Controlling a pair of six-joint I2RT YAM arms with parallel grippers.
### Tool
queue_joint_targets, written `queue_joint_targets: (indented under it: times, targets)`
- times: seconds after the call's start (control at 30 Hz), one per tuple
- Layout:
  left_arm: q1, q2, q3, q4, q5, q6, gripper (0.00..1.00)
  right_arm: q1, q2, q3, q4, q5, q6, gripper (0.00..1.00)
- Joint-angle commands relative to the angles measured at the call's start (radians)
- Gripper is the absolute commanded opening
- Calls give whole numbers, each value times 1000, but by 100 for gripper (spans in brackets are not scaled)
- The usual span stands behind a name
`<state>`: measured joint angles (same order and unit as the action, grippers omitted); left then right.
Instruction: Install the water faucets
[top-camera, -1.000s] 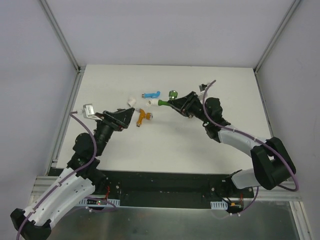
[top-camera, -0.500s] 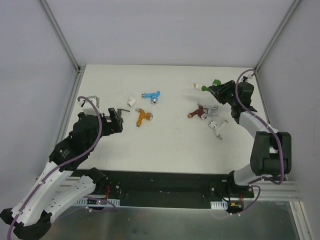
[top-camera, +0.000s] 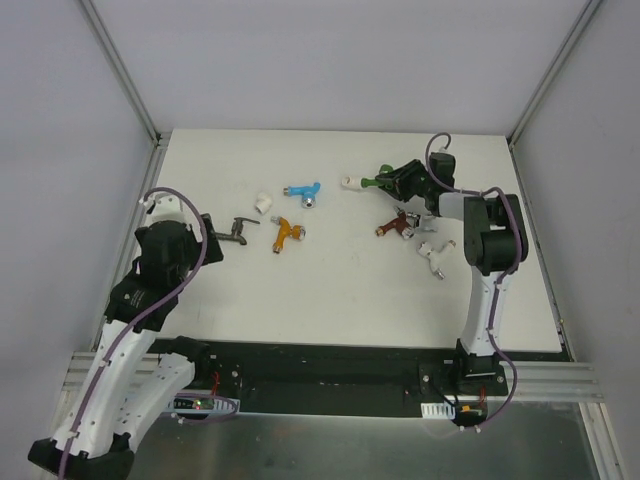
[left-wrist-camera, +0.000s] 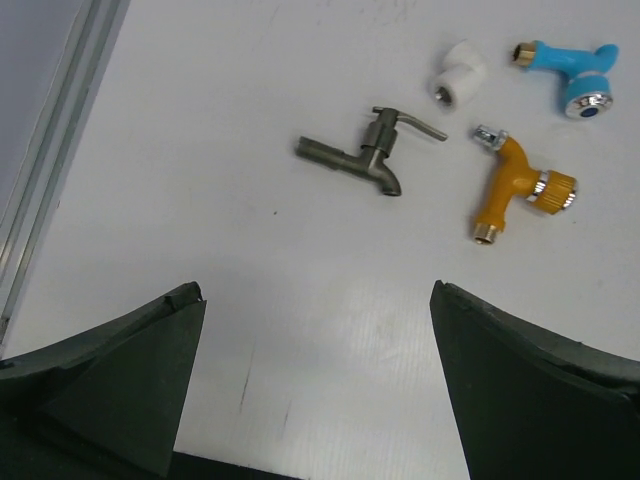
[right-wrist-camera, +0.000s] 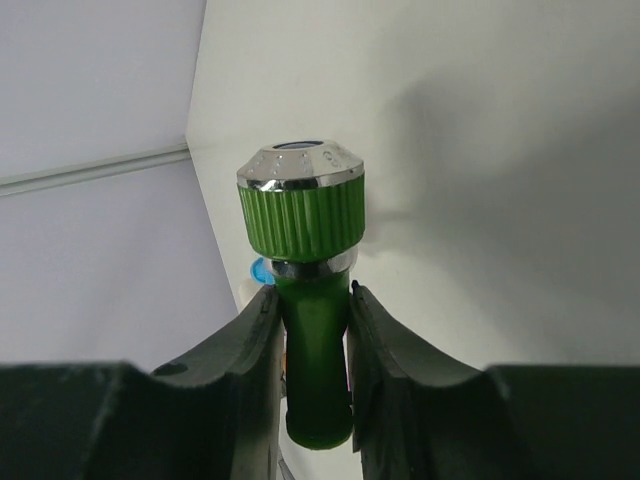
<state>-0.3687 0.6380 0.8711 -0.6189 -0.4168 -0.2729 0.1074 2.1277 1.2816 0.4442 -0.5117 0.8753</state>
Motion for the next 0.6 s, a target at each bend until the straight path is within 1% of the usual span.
queue_joint_targets:
  times: [0.0,0.07,0.1,0.17,0.3,0.33,0.37,0.5,0.57]
  targets:
    - [184,-17,-38,33,176,-28,99,-9,60,137,9,-41,22,14]
    - [215,-34,-38,33,162,-26,99,-12,84,177,-70,-21,-22,26]
    - [221,-38,-41,33,153,-25,99,-14,98,203,-114,1,-45,33]
    - [229,-55,-44,34,145,-25,99,-20,109,226,-180,36,-82,45]
    - [229,-70,-47,38,154,-25,99,-46,92,217,-266,116,-119,66]
    - [229,-75,-49,36,159,-23,99,-54,81,213,-289,139,-131,74]
    - [229,-78,-47,36,161,-22,99,-61,69,208,-314,159,-148,79]
    - [229,-104,-47,38,164,-17,99,-86,-6,180,-400,240,-211,90]
    - [229,-121,-50,36,161,-17,99,-89,-61,162,-439,303,-255,98]
